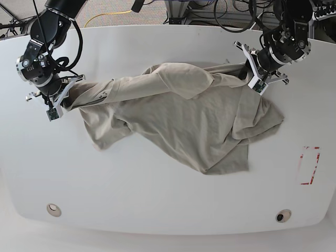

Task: Fold the T-shirt properly
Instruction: 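Lay the shirt flat, dragging both grippers away from the table edge, then release with the left gripper and move it to the shirt's hem corner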

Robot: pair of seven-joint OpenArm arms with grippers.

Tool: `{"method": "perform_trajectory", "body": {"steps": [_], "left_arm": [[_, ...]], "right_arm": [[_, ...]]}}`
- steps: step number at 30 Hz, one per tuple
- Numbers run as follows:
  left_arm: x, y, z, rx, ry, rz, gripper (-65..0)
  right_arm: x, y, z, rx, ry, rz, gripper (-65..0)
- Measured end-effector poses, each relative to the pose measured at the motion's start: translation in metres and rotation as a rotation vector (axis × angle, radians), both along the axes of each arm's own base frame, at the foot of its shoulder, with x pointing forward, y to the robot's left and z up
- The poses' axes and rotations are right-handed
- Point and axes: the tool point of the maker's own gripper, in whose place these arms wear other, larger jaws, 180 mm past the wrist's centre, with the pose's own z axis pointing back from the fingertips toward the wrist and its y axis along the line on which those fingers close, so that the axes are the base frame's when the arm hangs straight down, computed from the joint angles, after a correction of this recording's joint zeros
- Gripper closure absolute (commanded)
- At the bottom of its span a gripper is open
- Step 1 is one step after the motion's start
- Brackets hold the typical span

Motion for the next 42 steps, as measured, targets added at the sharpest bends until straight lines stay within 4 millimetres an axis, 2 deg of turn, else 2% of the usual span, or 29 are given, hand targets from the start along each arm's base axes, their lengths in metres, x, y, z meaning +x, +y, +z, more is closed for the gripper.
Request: {"method": "perform_trajectory", "body": {"steps": [3,6,7,12,16,20,24,30,34,37,40,42], "left_arm": [[-0.013,0.006,-0.007,0.022,0.036,-0.014,-24.4],[-0.020,0.014,-0.010,0.049,0.056,-0.019,-35.4],[-0.022,0.016,-0.012,0.060,0.066,-0.017,-36.8],[-0.031,0.019,-0.015,0.066,0.089,-0.023,-37.2],[-0.030,0.026,-0.012,0.087,0.084,-0.038,-37.2],[-0.031,0.039,0.003,0.062,0.046,-0.089,-37.2],[-0.024,0.049,0.019,0.008,0.000,-0.054,-37.2],[-0.019,0.061,0.029,-0.008,-0.029,-0.012,-37.2],[-0.017,0.062,0.031,-0.002,-0.034,-0.010,-37.2],[-0.018,0.063,0.030,-0.003,-0.030,-0.009,-37.2],[-0.026,0.060,0.024,0.001,0.000,-0.018,-37.2],[-0.035,0.051,0.016,-0.006,0.033,-0.043,-37.2]], "right_arm": [[-0.011,0.000,-0.010,0.000,0.037,-0.009,0.0],[-0.017,0.002,-0.015,0.008,0.054,-0.013,0.0],[-0.019,0.004,-0.017,0.013,0.058,-0.013,0.0],[-0.036,0.004,-0.022,-0.002,0.089,-0.014,0.0],[-0.043,0.008,-0.024,0.003,0.097,-0.015,0.0],[-0.053,0.017,-0.031,0.026,0.114,-0.014,0.0],[-0.064,0.017,-0.037,0.026,0.144,-0.015,0.0],[-0.072,0.026,-0.041,0.062,0.113,-0.008,-1.6],[-0.088,0.030,-0.050,0.074,0.153,-0.015,-1.4],[-0.090,0.033,-0.052,0.083,0.155,-0.022,-1.4],[-0.092,0.036,-0.054,0.101,0.154,-0.040,-1.9],[-0.092,0.035,-0.054,0.102,0.152,-0.047,-2.1]]}}
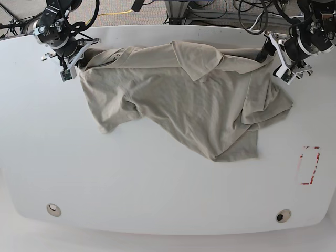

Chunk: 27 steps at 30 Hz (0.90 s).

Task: Fold the T-shirt properly
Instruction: 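Release with the left gripper and move it to the shirt's hem corner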

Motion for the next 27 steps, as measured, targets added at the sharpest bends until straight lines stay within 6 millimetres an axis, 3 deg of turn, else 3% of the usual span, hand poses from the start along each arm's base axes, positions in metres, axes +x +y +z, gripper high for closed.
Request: {"method": "perform_trajectory", "body": {"steps": [5,10,12,16,19,24,27], "left_arm": [[-0.023,-0.037,-0.018,-0.037,0.094,-0.130,-37.2],[-0.038,-0.065,-0.023,-0.090,0.143,-0.248,-37.2],[-0.042,-0.072,-0.020,-0.129,0.158,-0.266,-37.2],[-0.045,-0.077,-0.009,-0.201,0.175,-0.302,-37.2],[-0.045,-0.073,0.001,-0.238,0.188,-0.323,-37.2],[-0.041,-0.072,0.029,-0.345,0.199,-0.351,-37.2],[-0.013,-0.057,0.045,-0.312,0.110,-0.323,-37.2]], "right_arm": [[-0.003,-0.006,-0.001,-0.023,0.015,-0.013,-2.2],[-0.002,-0.006,-0.001,-0.021,0.015,-0.015,-16.2],[-0.002,-0.006,-0.001,-0.023,0.017,-0.016,-18.9],[-0.001,-0.008,0.000,-0.029,0.016,-0.017,-13.3],[-0.001,-0.008,0.000,-0.027,0.014,-0.018,-13.2],[-0.001,-0.008,0.000,-0.028,0.015,-0.019,-24.6],[0.001,-0.008,0.001,-0.028,0.010,-0.019,-34.2]]}}
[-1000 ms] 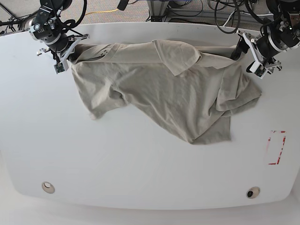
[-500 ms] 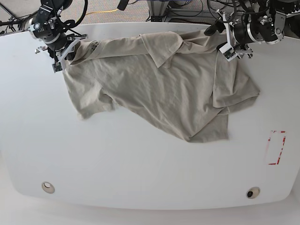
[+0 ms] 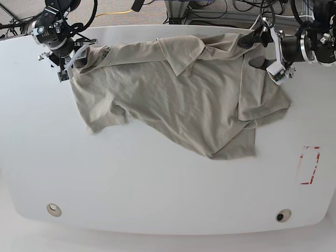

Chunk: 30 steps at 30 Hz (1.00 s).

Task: Fold the T-shirt properly
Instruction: 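Release with the left gripper and move it to the shirt's hem corner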

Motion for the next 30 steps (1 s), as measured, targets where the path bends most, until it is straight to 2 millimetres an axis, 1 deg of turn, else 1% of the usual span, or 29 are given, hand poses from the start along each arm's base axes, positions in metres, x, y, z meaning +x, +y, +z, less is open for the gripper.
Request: {"method": "perform_trajectory", "body": {"steps": [1,2,3,5,7,9,12,15,17,19,21,22,23,26,28,30], "left_arm": [[0.013,0.008,0.008,0.010,-0.043,0.029,-37.2],[0.020,0.015,0.014,0.016,-0.072,0.049,-37.2],[0.032,0.024,0.024,0.025,-0.117,0.082,-37.2],[0.050,0.039,0.036,0.037,-0.181,0.132,-37.4],[0.067,0.053,0.040,0.064,-0.223,0.188,-37.5],[0.085,0.063,0.048,0.071,-0.282,0.241,-37.5],[0.105,0.074,0.056,0.090,-0.345,0.291,-37.5],[0.123,0.092,0.046,0.158,-0.359,0.356,-37.6],[0.135,0.099,0.042,0.175,-0.366,0.413,-37.6],[0.153,0.109,0.038,0.174,-0.361,0.529,-37.8],[0.167,0.118,0.033,0.166,-0.356,0.608,-37.8],[0.174,0.122,0.025,0.170,-0.336,0.654,-37.8],[0.178,0.125,0.016,0.178,-0.313,0.672,-37.8],[0.189,0.128,0.000,0.165,-0.267,0.717,-37.8],[0.197,0.129,-0.015,0.152,-0.218,0.753,-37.8],[0.206,0.128,-0.024,0.111,-0.182,0.789,-37.8]], "right_arm": [[0.001,0.000,0.001,0.000,-0.003,0.000,-36.3],[0.003,0.000,0.001,0.001,-0.007,-0.001,-38.7],[0.003,0.000,0.002,0.000,-0.009,0.000,-39.6],[0.005,0.000,0.002,0.001,-0.013,0.000,-39.2],[0.004,0.000,0.002,0.001,-0.012,0.000,-38.5],[0.004,0.000,0.002,0.001,-0.010,-0.001,-38.5],[0.004,0.001,0.002,0.002,-0.012,-0.001,-38.5],[0.007,0.000,0.003,-0.001,-0.017,0.001,-38.5],[0.008,0.000,0.004,0.000,-0.020,0.000,-38.5],[0.008,0.001,0.004,0.002,-0.023,-0.001,-38.5],[0.009,0.001,0.004,0.002,-0.023,-0.001,-38.5],[0.008,0.000,0.004,-0.001,-0.021,0.000,-38.5],[0.008,-0.001,0.004,-0.003,-0.020,-0.002,-38.5],[0.009,0.000,0.005,0.002,-0.027,-0.002,-38.5],[0.009,0.000,0.004,0.002,-0.023,-0.002,-38.5],[0.009,0.000,0.004,0.002,-0.022,-0.002,-38.5]]}}
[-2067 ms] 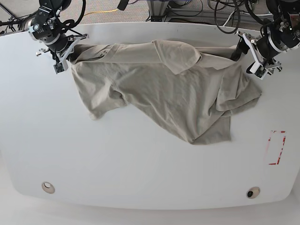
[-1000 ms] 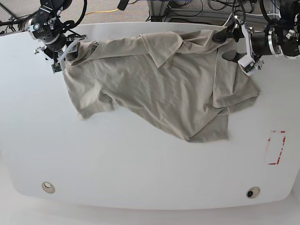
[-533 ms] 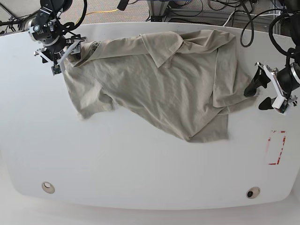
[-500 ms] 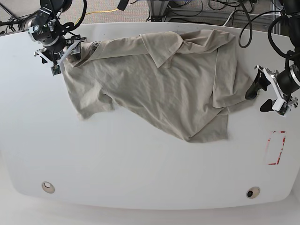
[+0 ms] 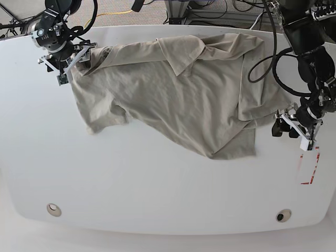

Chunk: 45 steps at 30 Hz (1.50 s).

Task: Fold the T-shirt properly
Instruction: 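Release with the left gripper and move it to the shirt's hem corner, then regrasp the shirt corners with both grippers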

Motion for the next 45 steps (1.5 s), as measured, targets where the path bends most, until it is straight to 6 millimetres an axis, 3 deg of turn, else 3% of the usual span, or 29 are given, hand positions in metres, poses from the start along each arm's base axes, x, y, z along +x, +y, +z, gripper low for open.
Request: {"method": "perform_trajectory", "body": {"steps": [7,17,22,29,31,36,39,42,45], "left_arm": [[0.026,-0.003,-0.037,-0.100,0.075,0.094,-37.8],[0.058,-0.052,-0.066,-0.210,0.087,0.033,-37.8],[0.070,-0.062,-0.070,-0.261,0.054,0.037,-37.8],[0.078,-0.077,-0.071,-0.266,0.042,0.001,-37.1],[0.079,-0.081,-0.072,-0.268,0.028,-0.005,-33.2],[0.081,-0.103,-0.075,-0.292,0.016,-0.024,-11.1],[0.080,-0.110,-0.077,-0.301,0.023,-0.033,-10.4],[0.079,-0.112,-0.077,-0.297,0.023,-0.041,-10.3],[0.078,-0.114,-0.077,-0.282,0.027,-0.050,-10.1]], "right_arm": [[0.000,-0.001,0.000,-0.005,0.002,0.001,-38.5],[0.000,-0.001,0.000,-0.003,0.001,0.001,-38.5],[-0.001,-0.001,0.000,0.000,0.001,-0.003,-38.5],[-0.003,-0.028,0.023,0.035,-0.081,-0.168,-38.5],[0.000,-0.036,0.031,0.065,-0.104,-0.201,-38.5],[-0.005,-0.063,0.039,0.116,-0.092,-0.285,-38.5],[-0.009,-0.067,0.033,0.219,-0.082,-0.331,-38.5],[-0.016,-0.076,0.012,0.283,-0.007,-0.376,-38.5],[-0.011,-0.070,-0.006,0.390,0.006,-0.385,-38.5]]}}
